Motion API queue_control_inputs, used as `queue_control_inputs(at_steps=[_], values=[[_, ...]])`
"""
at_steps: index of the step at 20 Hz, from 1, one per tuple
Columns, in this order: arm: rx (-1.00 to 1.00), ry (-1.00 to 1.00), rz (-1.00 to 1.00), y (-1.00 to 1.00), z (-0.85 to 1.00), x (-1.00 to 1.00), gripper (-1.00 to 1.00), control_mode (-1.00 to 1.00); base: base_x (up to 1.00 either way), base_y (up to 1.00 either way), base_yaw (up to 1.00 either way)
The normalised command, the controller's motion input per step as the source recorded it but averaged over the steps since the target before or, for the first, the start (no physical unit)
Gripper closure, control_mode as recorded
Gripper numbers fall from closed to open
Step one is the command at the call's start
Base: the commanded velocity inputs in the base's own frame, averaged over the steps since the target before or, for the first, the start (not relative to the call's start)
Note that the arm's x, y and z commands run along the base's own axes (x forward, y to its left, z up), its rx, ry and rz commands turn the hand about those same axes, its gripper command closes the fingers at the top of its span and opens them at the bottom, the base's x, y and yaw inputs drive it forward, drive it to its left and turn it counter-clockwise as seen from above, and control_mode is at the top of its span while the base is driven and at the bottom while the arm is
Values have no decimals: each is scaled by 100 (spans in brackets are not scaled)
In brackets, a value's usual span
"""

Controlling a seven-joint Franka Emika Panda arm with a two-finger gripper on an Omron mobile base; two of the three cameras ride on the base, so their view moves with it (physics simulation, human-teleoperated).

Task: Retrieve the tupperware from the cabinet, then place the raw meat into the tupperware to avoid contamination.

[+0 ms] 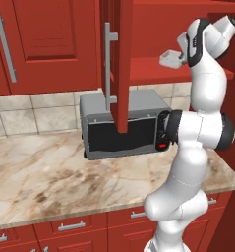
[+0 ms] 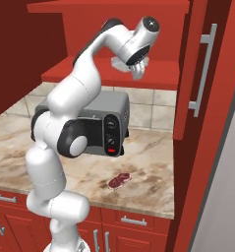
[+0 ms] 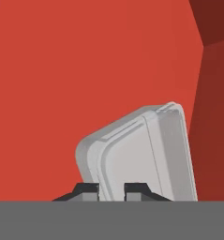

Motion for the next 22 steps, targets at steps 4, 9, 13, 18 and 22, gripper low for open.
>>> queue_control_inputs(at_steps=[4, 9, 13, 18, 22], values=[[3, -15, -2, 1, -4, 0, 100, -100, 0, 0, 0], [4, -19, -2, 5, -3, 0, 100, -100, 0, 0, 0], [5, -17, -3, 4, 0, -4, 100, -100, 0, 0, 0], [4, -5, -5, 2, 0, -29, 100, -100, 0, 0, 0], [1, -1, -7, 6, 2, -45, 100, -100, 0, 0, 0]])
